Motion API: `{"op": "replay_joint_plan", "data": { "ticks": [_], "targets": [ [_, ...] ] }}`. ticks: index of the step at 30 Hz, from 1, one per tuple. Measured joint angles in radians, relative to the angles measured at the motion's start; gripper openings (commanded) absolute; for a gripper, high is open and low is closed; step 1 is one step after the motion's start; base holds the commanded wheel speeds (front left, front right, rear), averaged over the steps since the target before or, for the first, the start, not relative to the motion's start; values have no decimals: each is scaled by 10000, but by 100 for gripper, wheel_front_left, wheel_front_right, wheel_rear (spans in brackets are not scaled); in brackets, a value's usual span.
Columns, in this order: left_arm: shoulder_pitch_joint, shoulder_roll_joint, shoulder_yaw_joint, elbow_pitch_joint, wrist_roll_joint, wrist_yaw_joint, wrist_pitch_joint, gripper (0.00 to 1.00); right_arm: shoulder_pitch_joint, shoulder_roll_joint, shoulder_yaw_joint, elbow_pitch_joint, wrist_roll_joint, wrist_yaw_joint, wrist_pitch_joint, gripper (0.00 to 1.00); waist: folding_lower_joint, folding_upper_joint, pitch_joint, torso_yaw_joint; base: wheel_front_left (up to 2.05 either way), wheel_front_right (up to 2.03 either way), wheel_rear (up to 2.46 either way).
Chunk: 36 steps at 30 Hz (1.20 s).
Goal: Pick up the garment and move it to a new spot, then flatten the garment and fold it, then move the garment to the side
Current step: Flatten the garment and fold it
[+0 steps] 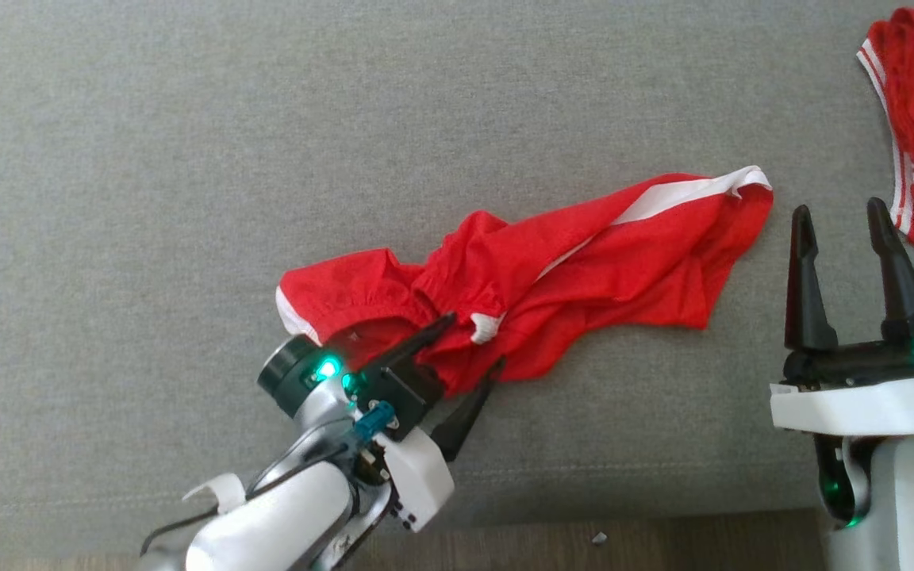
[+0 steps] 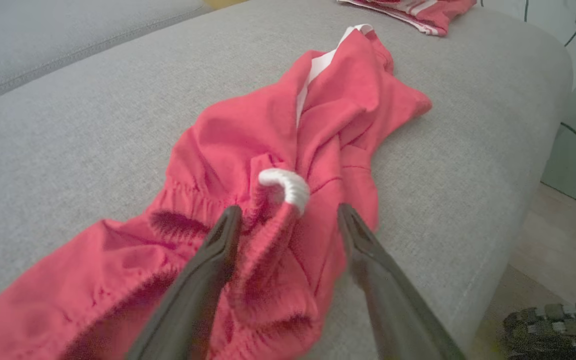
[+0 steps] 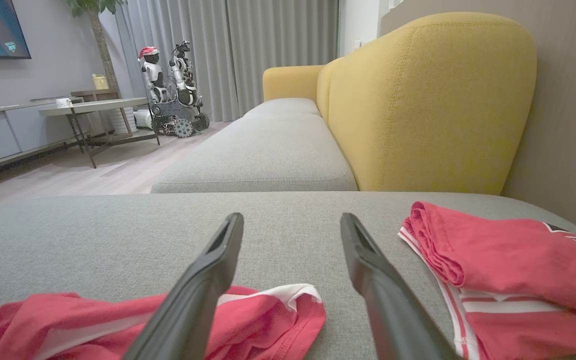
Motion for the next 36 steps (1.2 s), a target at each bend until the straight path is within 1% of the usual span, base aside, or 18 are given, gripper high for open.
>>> {"op": "replay_joint_plan", "data": {
  "ticks": [6,7,9,10,11,12,15,17,22,29,30,31,32,34,36],
  "targets": [
    [151,82,54,-514,-422,2,625,100,19,-15,23,142,31,0,0,100,0,0,-110,-23,0,0,0],
    [152,167,46,-648,-451,15,957,100,23,-17,46,163,33,0,0,100,0,0,-142,-64,0,0,0],
    [151,288,38,-729,-422,171,1181,100,23,-19,52,171,82,0,0,100,0,0,-163,-119,0,0,0],
    [151,288,38,-729,-422,171,1181,100,23,-19,52,171,82,0,0,100,0,0,-163,-119,0,0,0],
    [154,407,48,-828,-353,355,1254,100,25,-25,50,184,86,0,0,100,0,0,-178,-182,0,0,0],
    [154,407,48,-828,-353,355,1254,100,25,-25,50,184,86,0,0,100,0,0,-178,-182,0,0,0],
    [155,447,63,-1260,-222,614,1258,100,43,-27,44,219,86,0,0,100,0,0,-192,-262,0,0,0],
    [162,441,65,-1582,-230,698,1453,100,142,-27,29,219,86,0,0,100,0,0,-199,-298,0,0,0],
    [281,466,69,-1824,-477,763,1985,100,261,-25,6,268,86,0,0,100,0,0,-181,-367,0,0,0],
    [210,360,322,-1825,-663,807,1944,100,255,-21,25,286,88,0,-10,100,0,0,-93,-439,0,0,0],
    [175,357,339,-1816,-663,807,1944,96,252,-21,25,297,88,0,-10,100,0,0,-80,-450,0,0,0],
    [147,357,345,-1795,-663,805,1946,57,251,-21,25,297,88,0,-10,100,0,0,-68,-461,0,0,0],
    [119,357,355,-1776,-663,805,1935,40,251,-21,23,299,88,0,-10,100,0,0,-57,-474,0,0,0],
    [47,341,399,-1741,-665,805,1804,0,248,-21,21,309,104,0,-10,100,0,0,-39,-499,0,0,0],
    [-12,334,410,-1695,-663,805,1762,0,246,-25,0,330,104,0,-10,100,0,0,-37,-493,0,0,0]
  ]
}}
